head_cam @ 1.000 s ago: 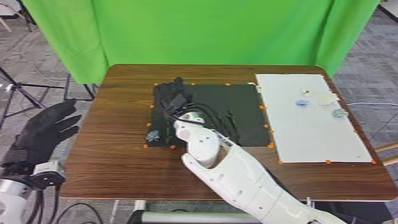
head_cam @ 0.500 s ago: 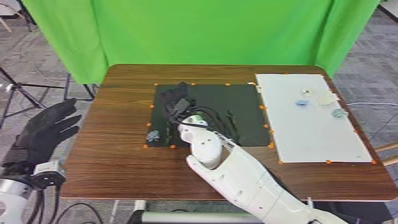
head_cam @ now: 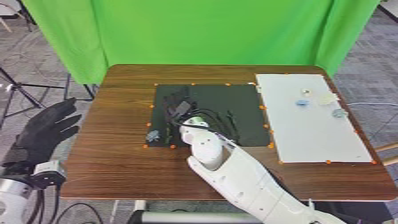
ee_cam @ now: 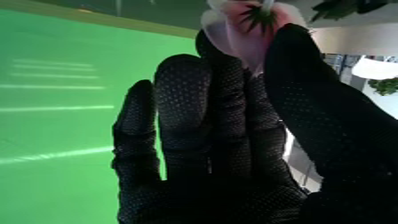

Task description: Arrange flowers

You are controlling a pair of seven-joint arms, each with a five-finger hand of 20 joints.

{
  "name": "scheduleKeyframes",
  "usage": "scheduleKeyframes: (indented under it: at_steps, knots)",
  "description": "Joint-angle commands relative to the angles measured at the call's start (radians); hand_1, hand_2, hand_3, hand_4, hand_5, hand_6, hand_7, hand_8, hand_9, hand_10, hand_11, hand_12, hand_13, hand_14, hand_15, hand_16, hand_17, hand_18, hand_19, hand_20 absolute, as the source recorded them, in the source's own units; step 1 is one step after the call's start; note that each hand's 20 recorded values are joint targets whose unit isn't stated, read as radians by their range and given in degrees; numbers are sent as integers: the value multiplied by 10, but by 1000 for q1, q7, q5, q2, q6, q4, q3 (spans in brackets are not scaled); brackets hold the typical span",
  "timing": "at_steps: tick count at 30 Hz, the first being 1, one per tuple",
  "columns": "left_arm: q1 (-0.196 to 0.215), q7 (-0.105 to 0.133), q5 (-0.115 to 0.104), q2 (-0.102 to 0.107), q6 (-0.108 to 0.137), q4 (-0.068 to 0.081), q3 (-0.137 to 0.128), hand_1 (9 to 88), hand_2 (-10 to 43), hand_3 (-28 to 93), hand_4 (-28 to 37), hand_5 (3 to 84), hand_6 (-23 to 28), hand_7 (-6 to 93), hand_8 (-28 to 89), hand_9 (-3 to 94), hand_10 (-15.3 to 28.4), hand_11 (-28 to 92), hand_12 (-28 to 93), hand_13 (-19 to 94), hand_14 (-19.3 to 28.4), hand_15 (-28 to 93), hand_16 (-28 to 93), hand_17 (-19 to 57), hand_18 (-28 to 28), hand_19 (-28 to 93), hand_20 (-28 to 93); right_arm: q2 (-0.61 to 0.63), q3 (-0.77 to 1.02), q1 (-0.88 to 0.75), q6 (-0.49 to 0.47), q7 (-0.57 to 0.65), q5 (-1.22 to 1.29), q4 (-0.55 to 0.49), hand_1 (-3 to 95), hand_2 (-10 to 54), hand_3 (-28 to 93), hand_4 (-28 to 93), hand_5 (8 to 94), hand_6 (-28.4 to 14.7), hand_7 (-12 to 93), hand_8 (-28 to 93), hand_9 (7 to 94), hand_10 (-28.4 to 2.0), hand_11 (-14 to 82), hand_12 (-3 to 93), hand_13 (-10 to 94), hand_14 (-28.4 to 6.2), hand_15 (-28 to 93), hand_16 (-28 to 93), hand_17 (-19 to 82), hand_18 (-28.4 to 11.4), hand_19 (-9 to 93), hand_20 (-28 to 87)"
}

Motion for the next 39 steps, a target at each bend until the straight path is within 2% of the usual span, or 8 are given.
scheduleKeyframes:
  at_steps: [1, 6, 7, 14, 18, 30, 36, 39]
  knots:
    - [9, -1, 0, -7, -2, 0, -4, 237, -21, 688, -261, 252, 30, 214, -90, 184, 101, 176, 191, 142, 125, 254, 46, -111, 186, 403, 83, 7, 5, 3, 2, 13, -13, -16, 418, -95, 818, -283, 554, 15, 539, -6, 719, -63, 238, 498, 627, -63, 691, 284, 181, -189, 706, 486]
    - [12, 2, 0, -10, -3, -1, -4, 236, -21, 689, -262, 251, 29, 216, -90, 185, 101, 175, 191, 142, 124, 252, 47, -111, 186, 402, 84, 10, 12, 2, -8, 15, -15, -18, 408, -95, 817, -283, 539, 12, 533, -8, 695, -66, 267, 476, 617, -65, 699, 282, 178, -189, 705, 488]
    - [18, 9, -6, -2, 4, -1, -2, 236, -21, 689, -262, 251, 29, 216, -90, 185, 101, 175, 191, 142, 124, 253, 47, -111, 186, 402, 84, 12, 9, 3, -7, 16, -11, -17, 408, -95, 817, -283, 536, 12, 535, -8, 692, -65, 271, 473, 617, -65, 700, 281, 177, -190, 705, 488]
    - [21, 8, -1, -12, -1, -2, -6, 236, -21, 690, -264, 251, 29, 217, -91, 185, 102, 176, 191, 143, 125, 252, 46, -110, 186, 401, 84, 12, 24, -8, -29, -6, -7, -33, 348, -95, 859, -283, 529, 10, 471, -21, 634, -81, 362, 384, 597, -72, 712, 276, 166, -193, 703, 492]
    - [20, 8, 0, -14, -6, -2, -6, 236, -21, 690, -264, 251, 29, 216, -91, 185, 102, 175, 190, 143, 125, 251, 46, -110, 186, 401, 84, 16, 33, -17, -41, -24, -4, -40, 289, -84, 886, -265, 529, 10, 439, -167, 595, -95, 422, 300, 587, -80, 716, 274, 156, -198, 697, 499]
    - [27, 10, 1, -22, -8, -2, -11, 236, -22, 692, -265, 252, 29, 215, -92, 186, 101, 173, 189, 144, 124, 245, 46, -110, 185, 400, 85, 41, 30, -15, -44, -14, 42, -91, 209, -59, 863, -259, 476, -18, 396, -178, 526, -128, 364, 278, 536, -105, 716, 263, 135, -208, 689, 506]
    - [54, 29, 2, -49, 4, -14, -23, 236, -22, 694, -265, 252, 29, 215, -91, 185, 101, 173, 190, 144, 123, 241, 49, -109, 185, 399, 85, 104, 65, 23, -80, 25, 121, -208, 170, -21, 855, -250, 431, -35, 364, -156, 478, -142, 324, 274, 498, -115, 677, 238, 117, -213, 676, 504]
    - [59, 31, 4, -61, 2, -17, -21, 237, -23, 695, -266, 254, 29, 213, -93, 187, 101, 171, 189, 145, 123, 240, 49, -109, 185, 399, 85, 172, 119, 22, -102, 19, 166, -257, 172, -18, 859, -245, 405, -37, 351, -147, 453, -144, 302, 273, 461, -109, 574, 199, 81, -212, 632, 484]
